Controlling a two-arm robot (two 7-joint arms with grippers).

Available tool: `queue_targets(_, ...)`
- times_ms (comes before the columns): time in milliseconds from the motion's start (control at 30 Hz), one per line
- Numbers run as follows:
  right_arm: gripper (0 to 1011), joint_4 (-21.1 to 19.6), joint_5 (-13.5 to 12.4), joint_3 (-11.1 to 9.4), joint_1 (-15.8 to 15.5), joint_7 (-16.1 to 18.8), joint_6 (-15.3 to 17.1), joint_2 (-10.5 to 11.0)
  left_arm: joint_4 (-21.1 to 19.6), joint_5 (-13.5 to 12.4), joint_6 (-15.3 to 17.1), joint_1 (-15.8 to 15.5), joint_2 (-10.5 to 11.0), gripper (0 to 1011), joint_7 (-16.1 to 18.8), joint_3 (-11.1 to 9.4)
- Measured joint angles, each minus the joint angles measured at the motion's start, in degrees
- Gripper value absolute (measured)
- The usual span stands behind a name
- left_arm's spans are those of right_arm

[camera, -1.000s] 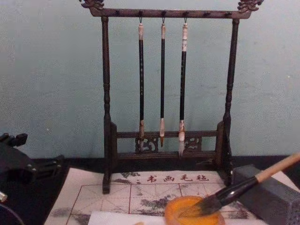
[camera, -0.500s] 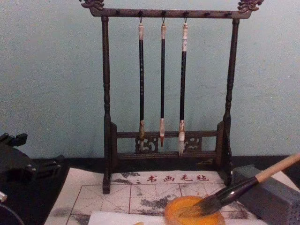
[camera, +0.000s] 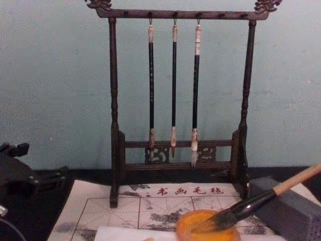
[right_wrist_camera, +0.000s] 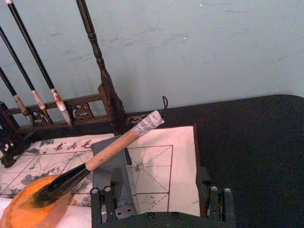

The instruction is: Pick up the brush from the inkstone, write on the paper, then place the brush back to its original position.

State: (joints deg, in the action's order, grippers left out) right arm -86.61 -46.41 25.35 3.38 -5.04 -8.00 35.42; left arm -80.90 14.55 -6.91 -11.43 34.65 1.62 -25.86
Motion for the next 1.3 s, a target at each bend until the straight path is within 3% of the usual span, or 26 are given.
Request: queue_targets(1300, 1002, 0.0, -0.1, 0.0, 0.0, 0.0, 0.0, 0.0, 0.0, 0.0, 0.0, 0.0, 0.0, 1001, 0.0, 0.0)
